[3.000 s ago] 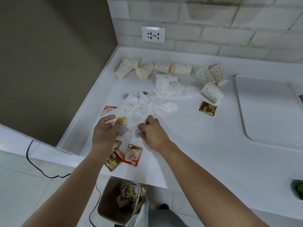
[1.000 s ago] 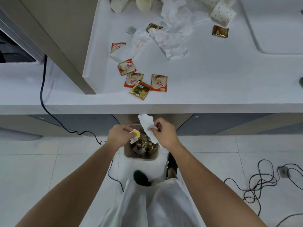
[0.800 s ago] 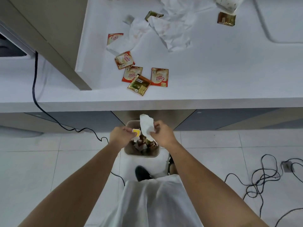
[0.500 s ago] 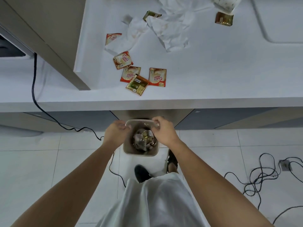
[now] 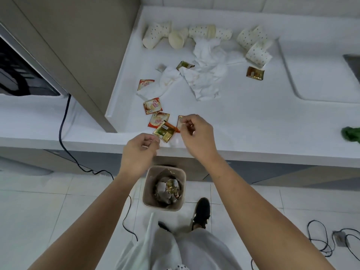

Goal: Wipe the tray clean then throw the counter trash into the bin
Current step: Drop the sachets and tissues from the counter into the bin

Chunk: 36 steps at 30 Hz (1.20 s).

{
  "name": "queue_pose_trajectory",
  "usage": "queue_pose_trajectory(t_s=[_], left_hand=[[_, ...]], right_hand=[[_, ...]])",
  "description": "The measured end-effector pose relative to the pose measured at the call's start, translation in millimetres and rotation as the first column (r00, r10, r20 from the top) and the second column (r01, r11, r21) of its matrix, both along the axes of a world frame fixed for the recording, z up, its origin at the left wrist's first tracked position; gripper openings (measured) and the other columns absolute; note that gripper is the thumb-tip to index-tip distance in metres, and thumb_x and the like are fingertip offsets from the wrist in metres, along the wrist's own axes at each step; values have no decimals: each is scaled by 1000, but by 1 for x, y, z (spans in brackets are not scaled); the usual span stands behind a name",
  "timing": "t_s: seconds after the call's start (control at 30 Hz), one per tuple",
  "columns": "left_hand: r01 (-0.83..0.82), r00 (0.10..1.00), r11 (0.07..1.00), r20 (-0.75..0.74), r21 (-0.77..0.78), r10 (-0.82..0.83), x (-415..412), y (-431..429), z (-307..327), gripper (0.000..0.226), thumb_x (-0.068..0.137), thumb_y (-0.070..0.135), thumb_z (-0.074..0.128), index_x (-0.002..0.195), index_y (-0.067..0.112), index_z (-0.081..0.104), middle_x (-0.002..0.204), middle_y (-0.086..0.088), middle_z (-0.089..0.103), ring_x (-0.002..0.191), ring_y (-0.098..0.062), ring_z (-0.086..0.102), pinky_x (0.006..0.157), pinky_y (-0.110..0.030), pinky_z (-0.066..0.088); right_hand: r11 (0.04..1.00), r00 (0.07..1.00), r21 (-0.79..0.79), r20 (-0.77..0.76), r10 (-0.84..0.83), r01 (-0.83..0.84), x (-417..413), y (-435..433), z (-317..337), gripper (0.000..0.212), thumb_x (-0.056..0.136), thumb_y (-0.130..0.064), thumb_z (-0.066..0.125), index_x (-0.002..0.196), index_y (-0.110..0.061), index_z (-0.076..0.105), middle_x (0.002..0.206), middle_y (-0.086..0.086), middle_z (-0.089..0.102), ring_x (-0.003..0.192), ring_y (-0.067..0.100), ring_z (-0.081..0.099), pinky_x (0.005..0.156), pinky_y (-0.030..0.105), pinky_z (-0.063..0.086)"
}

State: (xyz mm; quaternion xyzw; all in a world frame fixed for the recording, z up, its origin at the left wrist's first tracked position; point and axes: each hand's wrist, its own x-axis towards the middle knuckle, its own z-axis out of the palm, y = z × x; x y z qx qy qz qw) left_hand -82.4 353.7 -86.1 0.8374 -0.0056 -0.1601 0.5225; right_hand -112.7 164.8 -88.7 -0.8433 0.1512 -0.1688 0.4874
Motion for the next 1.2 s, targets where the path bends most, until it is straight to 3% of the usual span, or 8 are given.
queue_pose_trajectory(t_s=[0.13,0.27,0.5,0.6,0.73,0.9,1.07,1.2], left_hand=[[-26,1000,999,13,-25,26,10,-17,18,9,96,26,64,100,27,73,91,7,75,75,-10,74,62,-18,47],[-31,999,999,32,-34,33,15,-29,26,10,96,28,64,101,28,72,90,8,75,76,-12,75,60,-17,47],[-60,998,998,5,-9,60,24,-40,28,11,96,29,63,104,28,71,95,6,76,74,-8,74,70,-24,51],[-78,997,997,-11,7,78,27,-43,27,11,98,29,62,105,28,70,96,6,75,76,-6,74,62,-20,47],[-110,991,993,-76,-43,107,33,-49,24,17,97,37,64,109,27,70,100,5,75,78,-6,73,66,-23,49],[-147,984,965,-130,-217,120,37,-54,21,23,100,40,64,107,20,72,86,1,77,77,-17,72,67,-30,54],[-272,962,943,-60,-195,265,44,-36,25,21,103,34,60,109,17,71,96,6,80,84,-8,75,71,-26,59],[-299,953,948,5,-105,301,48,-21,25,23,104,36,58,112,18,69,96,10,79,81,-6,75,78,-31,63]], right_hand=[[897,964,-413,-260,47,-155,34,-30,-14,44,95,-21,58,139,-20,53,137,6,52,117,29,50,99,37,43],[796,890,-500,-445,101,-341,50,-44,-32,70,91,-24,61,153,-29,28,140,10,40,120,36,43,97,44,43],[948,836,-192,-536,115,-254,62,-69,-17,58,90,-10,61,143,-17,40,130,13,40,113,32,48,95,36,44],[996,902,66,-423,89,-67,59,-74,-1,39,88,-8,60,126,-13,53,118,7,55,99,25,58,75,31,47],[834,950,549,-284,132,48,57,-61,22,30,85,-5,67,113,-12,60,108,8,71,95,28,71,64,31,56],[768,923,622,-189,335,-152,52,-26,32,27,85,0,73,109,-4,61,103,11,69,78,22,74,70,37,63],[964,917,193,-318,240,-185,60,-19,20,33,88,-19,68,119,-16,60,112,5,57,89,13,63,69,24,56],[922,911,-246,-362,199,-299,61,-1,-1,58,84,-43,70,131,-13,52,122,9,48,109,26,50,91,39,50]])
